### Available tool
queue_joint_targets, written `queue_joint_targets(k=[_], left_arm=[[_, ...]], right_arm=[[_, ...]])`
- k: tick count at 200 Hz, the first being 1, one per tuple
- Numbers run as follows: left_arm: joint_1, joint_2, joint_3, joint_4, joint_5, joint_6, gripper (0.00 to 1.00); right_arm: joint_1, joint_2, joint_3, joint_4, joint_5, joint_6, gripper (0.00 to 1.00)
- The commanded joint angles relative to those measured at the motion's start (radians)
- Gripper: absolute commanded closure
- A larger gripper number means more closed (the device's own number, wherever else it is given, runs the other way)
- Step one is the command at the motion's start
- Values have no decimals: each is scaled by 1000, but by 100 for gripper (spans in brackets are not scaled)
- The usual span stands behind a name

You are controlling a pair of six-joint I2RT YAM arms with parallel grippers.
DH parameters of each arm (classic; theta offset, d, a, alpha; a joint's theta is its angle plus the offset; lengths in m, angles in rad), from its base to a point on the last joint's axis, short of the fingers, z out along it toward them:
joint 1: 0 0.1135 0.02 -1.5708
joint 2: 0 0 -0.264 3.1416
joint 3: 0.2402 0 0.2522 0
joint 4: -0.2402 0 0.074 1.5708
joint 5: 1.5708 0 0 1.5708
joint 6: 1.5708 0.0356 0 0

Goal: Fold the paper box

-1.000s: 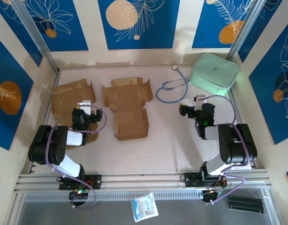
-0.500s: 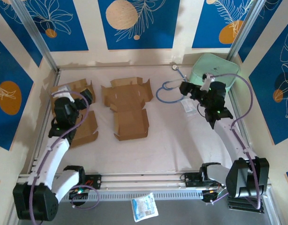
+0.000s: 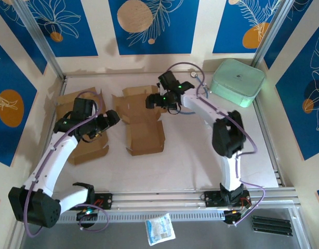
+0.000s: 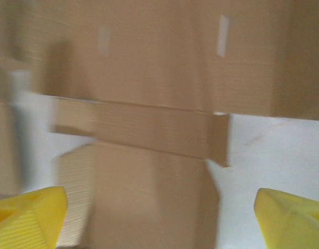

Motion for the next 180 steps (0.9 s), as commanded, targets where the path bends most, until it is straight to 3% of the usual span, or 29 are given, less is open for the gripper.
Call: queue_joint_targets(k=[1, 20, 41, 54, 72, 86, 119, 139, 155, 180], left_arm=[[-20, 35, 29, -107, 39, 62, 1], [-29, 58, 26, -108, 43, 84, 1], [-33, 76, 29, -98, 49, 95, 1], [-35, 84, 29, -90, 51, 97, 1], [-34, 93, 31, -85, 54, 104, 0], [-33, 108, 51, -91, 46, 129, 0], [-33, 152, 158, -71, -8, 366, 1], [-33, 156, 185, 13, 22, 567, 0], [-33, 161, 184, 84, 120, 710, 1], [-34, 235, 253, 46, 214, 805, 1]], right_arm=[[25, 77, 61, -223, 107, -53, 7], [41, 122, 32, -203, 72, -77, 8], [39, 152, 10, -174, 38, -94, 24], [35, 165, 9, -170, 24, -109, 35], [27, 169, -6, -161, -10, -128, 59], [20, 161, -30, -156, -50, -155, 70], [9, 29, -160, -99, -84, -303, 99], [-29, -96, -283, -74, -152, -458, 100], [-73, -181, -357, -91, -225, -573, 100], [-120, -274, -427, -148, -303, -707, 99]])
